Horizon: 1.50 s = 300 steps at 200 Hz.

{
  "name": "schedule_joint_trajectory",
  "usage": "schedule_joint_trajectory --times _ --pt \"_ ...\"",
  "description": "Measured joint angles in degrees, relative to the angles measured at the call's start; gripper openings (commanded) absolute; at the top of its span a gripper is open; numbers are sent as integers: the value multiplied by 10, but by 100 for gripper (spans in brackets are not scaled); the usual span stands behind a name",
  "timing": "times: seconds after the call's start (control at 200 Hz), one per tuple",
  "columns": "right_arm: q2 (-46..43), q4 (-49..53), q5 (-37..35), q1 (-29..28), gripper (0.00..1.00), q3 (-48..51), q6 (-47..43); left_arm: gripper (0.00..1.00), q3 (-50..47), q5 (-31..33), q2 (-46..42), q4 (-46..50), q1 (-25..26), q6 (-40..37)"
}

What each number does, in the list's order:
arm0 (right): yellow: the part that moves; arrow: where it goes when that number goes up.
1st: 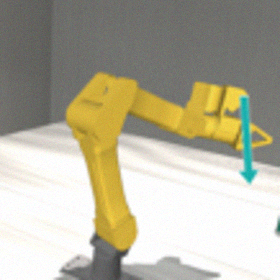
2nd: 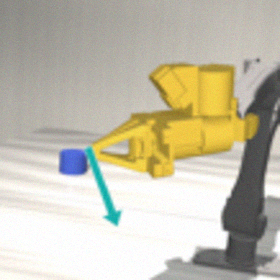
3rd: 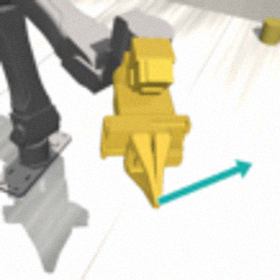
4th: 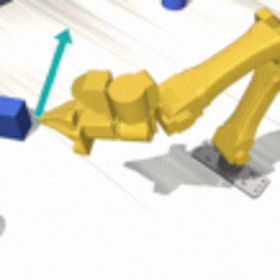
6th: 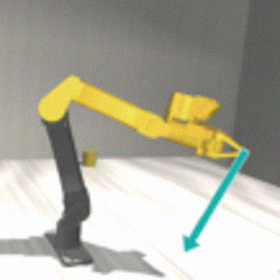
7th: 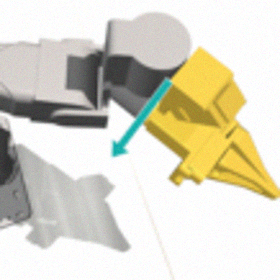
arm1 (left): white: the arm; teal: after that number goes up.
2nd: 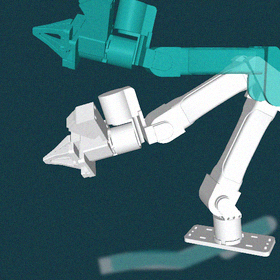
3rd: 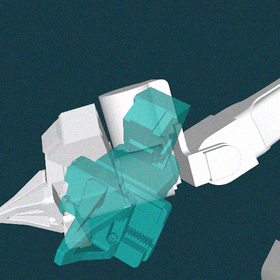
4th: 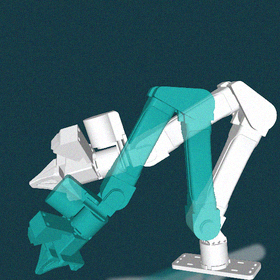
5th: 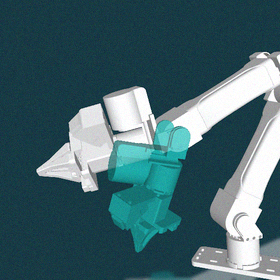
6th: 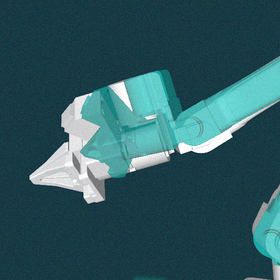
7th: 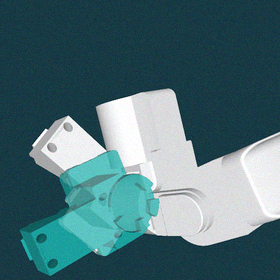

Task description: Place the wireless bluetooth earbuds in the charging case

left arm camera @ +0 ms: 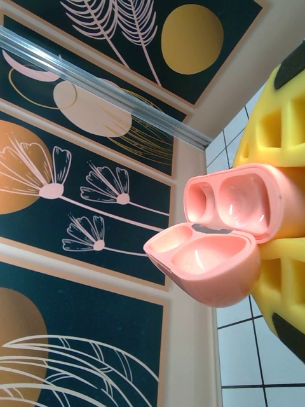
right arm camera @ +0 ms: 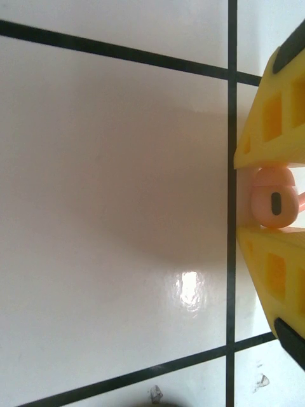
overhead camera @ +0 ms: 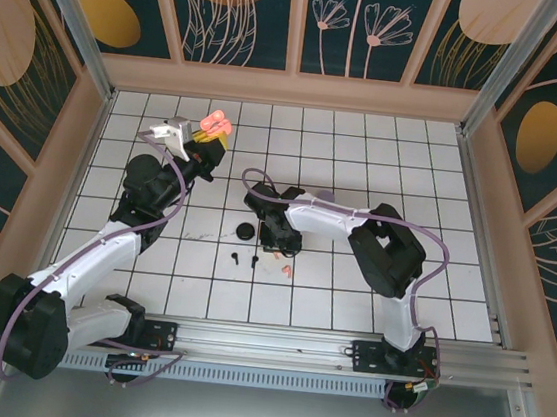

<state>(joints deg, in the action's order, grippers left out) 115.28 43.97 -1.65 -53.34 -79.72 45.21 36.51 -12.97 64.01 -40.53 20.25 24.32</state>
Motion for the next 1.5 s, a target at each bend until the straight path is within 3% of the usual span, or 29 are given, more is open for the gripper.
schedule_joint_trajectory --times 0.195,0.651,1.111,1.501 --pt "0 0 0 0 19 0 4 0 0 0 0 0 0 0" --pt "-39 -39 -9 5 17 25 3 0 0 -20 4 0 0 -5" --pt "-199 -121 -1 118 17 14 -32 0 -10 -72 17 -73 0 -68" --pt "-281 -177 13 154 18 -81 -120 0 -36 -117 37 -124 7 -177"
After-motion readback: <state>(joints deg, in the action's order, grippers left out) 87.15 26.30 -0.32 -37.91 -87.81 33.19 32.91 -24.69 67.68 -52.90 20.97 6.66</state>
